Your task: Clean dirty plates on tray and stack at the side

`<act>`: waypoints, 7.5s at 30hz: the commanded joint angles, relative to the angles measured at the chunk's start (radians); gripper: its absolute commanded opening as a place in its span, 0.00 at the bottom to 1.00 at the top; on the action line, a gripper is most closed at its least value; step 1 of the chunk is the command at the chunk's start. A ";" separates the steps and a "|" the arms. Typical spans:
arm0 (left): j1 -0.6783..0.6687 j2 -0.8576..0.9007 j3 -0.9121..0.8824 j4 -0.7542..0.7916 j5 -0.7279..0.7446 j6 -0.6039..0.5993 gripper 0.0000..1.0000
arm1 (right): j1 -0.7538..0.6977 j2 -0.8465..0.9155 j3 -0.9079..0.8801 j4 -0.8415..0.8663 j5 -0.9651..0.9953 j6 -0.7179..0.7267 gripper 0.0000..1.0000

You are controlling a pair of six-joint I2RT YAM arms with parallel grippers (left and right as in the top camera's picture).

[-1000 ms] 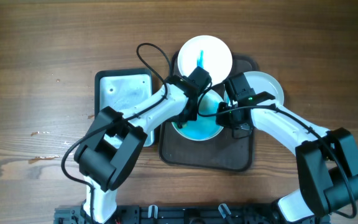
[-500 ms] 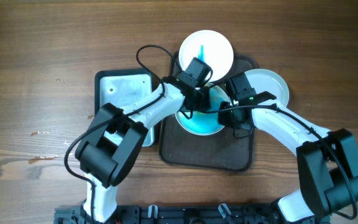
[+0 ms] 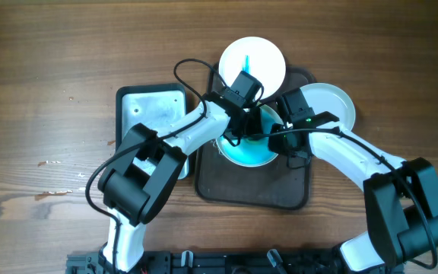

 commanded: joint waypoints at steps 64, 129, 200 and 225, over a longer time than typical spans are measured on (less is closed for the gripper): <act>0.349 -0.507 -0.303 -0.446 -0.538 -0.038 0.04 | 0.001 0.092 -0.074 -0.031 0.060 -0.121 0.04; 0.926 -0.957 -0.304 -0.485 -0.111 0.127 1.00 | 0.542 0.056 0.653 -0.014 0.685 -0.263 0.04; 0.947 -0.957 -0.304 -0.487 -0.114 0.142 1.00 | 0.844 0.071 0.653 0.489 1.124 -1.381 0.04; 0.947 -0.957 -0.304 -0.487 -0.114 0.142 1.00 | 0.844 0.071 0.653 0.490 1.132 -1.380 0.04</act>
